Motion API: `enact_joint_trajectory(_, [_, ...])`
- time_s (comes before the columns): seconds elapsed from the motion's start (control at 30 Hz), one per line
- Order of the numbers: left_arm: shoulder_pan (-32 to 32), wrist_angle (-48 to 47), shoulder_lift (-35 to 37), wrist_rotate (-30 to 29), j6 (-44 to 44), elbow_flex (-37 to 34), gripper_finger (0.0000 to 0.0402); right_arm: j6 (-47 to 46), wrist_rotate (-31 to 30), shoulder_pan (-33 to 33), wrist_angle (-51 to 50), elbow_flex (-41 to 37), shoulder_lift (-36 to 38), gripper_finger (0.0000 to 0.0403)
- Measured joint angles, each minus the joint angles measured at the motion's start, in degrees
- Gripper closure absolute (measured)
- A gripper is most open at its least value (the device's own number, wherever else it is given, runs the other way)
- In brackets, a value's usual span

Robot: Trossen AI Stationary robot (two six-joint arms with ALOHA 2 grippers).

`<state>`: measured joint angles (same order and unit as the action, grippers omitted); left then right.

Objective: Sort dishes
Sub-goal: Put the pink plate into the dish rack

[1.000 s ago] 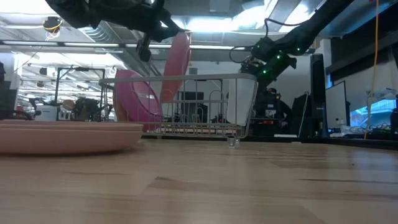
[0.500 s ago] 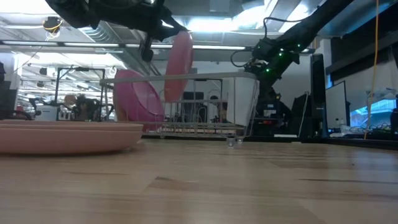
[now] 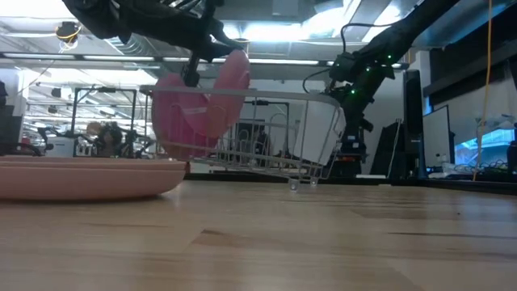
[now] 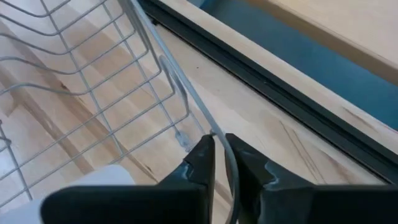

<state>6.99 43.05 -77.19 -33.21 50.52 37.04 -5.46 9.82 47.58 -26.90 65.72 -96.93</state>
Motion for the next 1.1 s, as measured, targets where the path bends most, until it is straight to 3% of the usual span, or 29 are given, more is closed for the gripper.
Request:
enact_joint_trajectory(0.37, [3.7, 1.2, -0.2, 7.9, 3.3, -0.2, 0.0401, 0.3, -0.4, -0.4, 3.5, -0.3, 2.4, 0.0352])
enact_joint_trajectory(0.63, [3.9, 2.0, -0.2, 8.6, 3.2, -0.2, 0.0401, 0.1, -0.6, -0.4, 4.1, -0.3, 2.4, 0.0351])
enact_joint_trajectory(0.97, [5.4, -5.5, 0.1, 9.2, 8.0, 0.2, 0.0401, -0.1, -0.6, -0.4, 4.4, -0.3, 2.5, 0.035])
enact_joint_trajectory(1.1, [5.5, -5.4, 0.4, 6.8, 9.1, 0.2, 0.0401, -0.1, -0.3, -0.4, 4.4, -0.3, 2.5, 0.035])
